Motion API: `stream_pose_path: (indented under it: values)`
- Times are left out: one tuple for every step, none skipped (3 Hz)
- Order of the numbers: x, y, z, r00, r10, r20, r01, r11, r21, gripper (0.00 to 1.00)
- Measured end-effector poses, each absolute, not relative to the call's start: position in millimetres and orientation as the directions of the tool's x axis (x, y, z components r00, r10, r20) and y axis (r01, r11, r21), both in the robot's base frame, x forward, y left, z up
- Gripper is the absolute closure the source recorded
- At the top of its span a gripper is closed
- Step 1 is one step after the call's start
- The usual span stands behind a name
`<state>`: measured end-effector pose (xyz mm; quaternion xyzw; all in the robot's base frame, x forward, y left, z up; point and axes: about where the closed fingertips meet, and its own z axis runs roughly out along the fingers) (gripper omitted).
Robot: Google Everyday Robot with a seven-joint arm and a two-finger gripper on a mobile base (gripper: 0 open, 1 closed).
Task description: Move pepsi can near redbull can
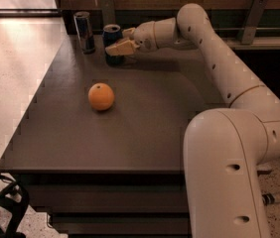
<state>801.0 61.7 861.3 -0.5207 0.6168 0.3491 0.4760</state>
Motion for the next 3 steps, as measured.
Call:
stream_pose_path:
  values:
    - [800.9, 63.0, 861.7, -0.005, -0.31, -0.951, -0.975, 0.212, -0.064, 0.77]
    - [800.8, 63.6, 861.8, -0.005, -0.31, -0.951, -0.975, 0.212, -0.064, 0.53]
    - [800.6, 65.5, 861.0, -0.005, -0.31, -0.951, -0.976, 0.209, -0.063, 0.21]
